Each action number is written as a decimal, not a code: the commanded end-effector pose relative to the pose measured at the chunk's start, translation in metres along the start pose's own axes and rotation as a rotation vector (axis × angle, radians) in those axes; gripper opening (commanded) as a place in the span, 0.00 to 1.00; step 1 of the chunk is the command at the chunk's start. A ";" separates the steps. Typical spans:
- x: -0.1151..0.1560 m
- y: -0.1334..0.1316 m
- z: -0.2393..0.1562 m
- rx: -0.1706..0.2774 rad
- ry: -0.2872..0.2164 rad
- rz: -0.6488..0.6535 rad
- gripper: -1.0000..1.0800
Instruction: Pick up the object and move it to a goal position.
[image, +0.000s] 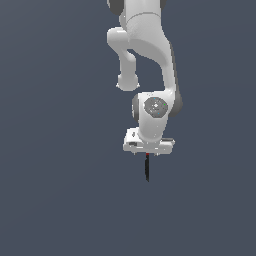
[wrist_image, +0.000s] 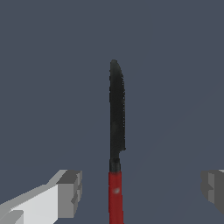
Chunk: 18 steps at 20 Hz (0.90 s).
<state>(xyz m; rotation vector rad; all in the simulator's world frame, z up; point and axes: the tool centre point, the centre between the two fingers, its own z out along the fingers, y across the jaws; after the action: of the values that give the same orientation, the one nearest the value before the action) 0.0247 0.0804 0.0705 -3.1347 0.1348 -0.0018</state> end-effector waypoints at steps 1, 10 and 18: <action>-0.001 -0.009 0.008 -0.003 0.000 0.003 0.96; -0.002 -0.013 0.017 -0.003 -0.002 0.002 0.96; -0.003 -0.014 0.054 -0.004 -0.001 0.003 0.96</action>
<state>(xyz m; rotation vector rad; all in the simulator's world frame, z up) 0.0233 0.0943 0.0240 -3.1383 0.1394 0.0013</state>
